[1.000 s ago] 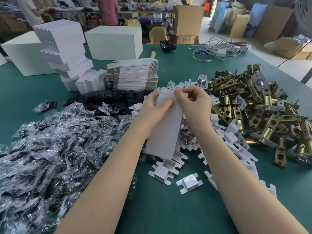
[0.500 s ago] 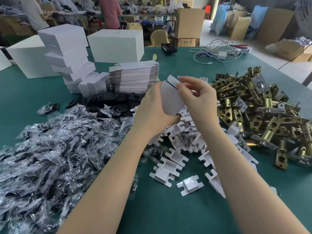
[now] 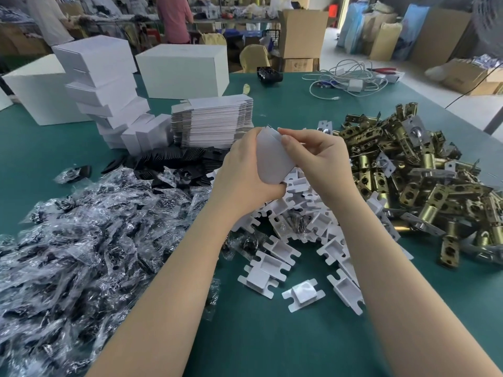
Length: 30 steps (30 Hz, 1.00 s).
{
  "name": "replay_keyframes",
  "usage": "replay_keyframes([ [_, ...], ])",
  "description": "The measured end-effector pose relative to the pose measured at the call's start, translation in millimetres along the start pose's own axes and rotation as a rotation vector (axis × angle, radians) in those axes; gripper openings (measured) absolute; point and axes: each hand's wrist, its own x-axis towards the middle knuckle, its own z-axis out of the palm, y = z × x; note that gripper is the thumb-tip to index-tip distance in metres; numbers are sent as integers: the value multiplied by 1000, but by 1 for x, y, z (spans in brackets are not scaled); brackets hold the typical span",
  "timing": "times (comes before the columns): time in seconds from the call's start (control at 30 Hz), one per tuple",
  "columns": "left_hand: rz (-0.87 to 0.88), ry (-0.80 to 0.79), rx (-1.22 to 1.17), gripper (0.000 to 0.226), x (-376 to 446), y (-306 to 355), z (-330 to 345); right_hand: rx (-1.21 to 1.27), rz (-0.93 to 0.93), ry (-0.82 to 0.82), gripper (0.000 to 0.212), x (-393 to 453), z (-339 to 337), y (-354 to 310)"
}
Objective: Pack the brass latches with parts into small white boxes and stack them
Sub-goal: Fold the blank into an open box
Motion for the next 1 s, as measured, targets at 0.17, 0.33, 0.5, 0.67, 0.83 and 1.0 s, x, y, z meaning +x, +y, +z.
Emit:
replay_keyframes([
  [0.17, -14, 20, -5, 105, 1, -1, -1, 28, -37, -45, 19, -1, 4, 0],
  [0.33, -96, 49, -72, 110, 4, -8, -4, 81, 22, -165, 35, -4, 10, 2],
  [0.5, -102, 83, -95, 107, 5, -8, -5, -49, -61, -75, 27, -9, 17, 6],
  [0.67, -77, 67, -61, 109, 5, -9, -7, -94, -86, -66, 28, -9, 14, 2],
  [0.83, -19, 41, -15, 111, 4, -5, -5, -76, -12, -184, 39, -10, 12, 3],
  [1.0, -2, 14, 0, 110, 3, -4, -7, -174, -75, -214, 41, -9, 12, 6],
])
